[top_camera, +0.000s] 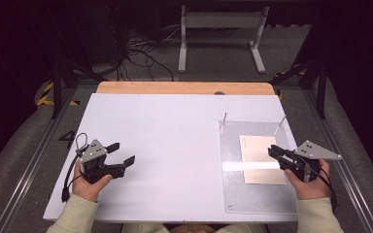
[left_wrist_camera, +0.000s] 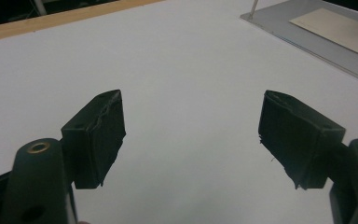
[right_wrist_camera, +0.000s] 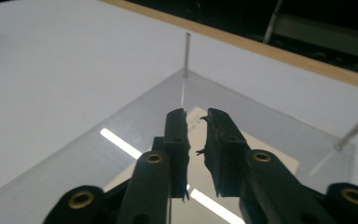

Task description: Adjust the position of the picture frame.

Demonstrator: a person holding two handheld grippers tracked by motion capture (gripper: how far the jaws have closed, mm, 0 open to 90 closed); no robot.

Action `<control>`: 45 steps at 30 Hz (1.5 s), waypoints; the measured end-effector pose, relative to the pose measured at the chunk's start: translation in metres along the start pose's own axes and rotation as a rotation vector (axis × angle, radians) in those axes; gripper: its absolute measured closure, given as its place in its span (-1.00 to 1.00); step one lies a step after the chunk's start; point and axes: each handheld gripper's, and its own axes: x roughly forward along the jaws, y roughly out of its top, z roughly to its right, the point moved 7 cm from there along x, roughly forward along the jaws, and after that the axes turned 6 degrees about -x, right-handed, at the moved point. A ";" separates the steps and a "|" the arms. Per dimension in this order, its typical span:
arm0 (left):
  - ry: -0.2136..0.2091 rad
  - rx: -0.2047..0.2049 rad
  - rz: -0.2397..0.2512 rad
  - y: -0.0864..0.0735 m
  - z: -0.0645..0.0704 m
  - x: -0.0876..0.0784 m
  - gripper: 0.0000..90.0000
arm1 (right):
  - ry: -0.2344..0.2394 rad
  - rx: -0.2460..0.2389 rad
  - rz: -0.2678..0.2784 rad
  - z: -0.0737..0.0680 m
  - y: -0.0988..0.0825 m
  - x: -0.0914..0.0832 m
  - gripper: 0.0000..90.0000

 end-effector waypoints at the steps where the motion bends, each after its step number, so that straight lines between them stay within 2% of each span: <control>1: -0.002 0.003 -0.002 0.000 0.001 0.000 -0.49 | -0.006 0.006 -0.015 0.002 -0.002 -0.002 0.86; 5: -0.007 0.008 -0.005 0.000 0.002 0.002 -0.49 | -0.035 0.019 -0.060 0.011 -0.008 -0.007 0.96; 9: -0.007 0.007 -0.011 -0.001 0.003 0.004 -0.49 | -0.050 0.042 -0.096 0.019 -0.015 -0.011 0.99; 11: -0.009 0.007 -0.012 -0.001 0.003 0.005 -0.49 | -0.076 0.051 -0.132 0.025 -0.021 -0.012 0.99; 13: -0.011 0.006 -0.014 -0.001 0.004 0.006 -0.49 | -0.060 0.084 -0.141 0.027 -0.026 -0.012 0.98; 15: -0.010 0.009 -0.016 -0.001 0.004 0.006 -0.49 | -0.084 0.115 -0.179 0.031 -0.033 -0.013 0.96; 17: -0.013 0.012 -0.026 -0.002 0.005 0.007 -0.49 | -0.130 0.127 -0.193 0.038 -0.040 -0.013 0.91; 18: -0.014 0.010 -0.026 -0.003 0.005 0.008 -0.49 | -0.135 0.130 -0.202 0.040 -0.043 -0.013 0.92; 19: -0.014 0.010 -0.026 -0.003 0.005 0.008 -0.49 | -0.135 0.130 -0.202 0.040 -0.043 -0.013 0.92; 20: -0.014 0.011 -0.026 -0.002 0.005 0.008 -0.49 | -0.135 0.149 -0.249 0.042 -0.052 -0.011 0.93; 25: -0.018 0.010 -0.031 -0.003 0.007 0.009 -0.50 | -0.124 0.151 -0.289 0.046 -0.061 -0.009 0.99; 27: -0.017 0.008 -0.029 -0.003 0.006 0.008 -0.50 | -0.150 0.183 -0.316 0.051 -0.066 -0.012 0.99; 29: -0.017 0.009 -0.026 -0.002 0.006 0.009 -0.50 | -0.158 0.183 -0.325 0.053 -0.068 -0.013 0.99; 30: -0.019 0.009 -0.028 -0.003 0.006 0.009 -0.50 | -0.173 0.206 -0.352 0.056 -0.073 -0.015 0.99; 33: -0.018 0.007 -0.034 -0.004 0.007 0.010 -0.51 | -0.184 0.225 -0.386 0.059 -0.080 -0.016 0.99; 39: -0.020 0.022 -0.045 -0.005 0.008 0.011 -0.51 | -0.206 0.246 -0.419 0.063 -0.088 -0.017 0.99; 45: -0.021 0.021 -0.048 -0.005 0.008 0.012 -0.51 | -0.201 0.258 -0.442 0.063 -0.092 -0.016 0.99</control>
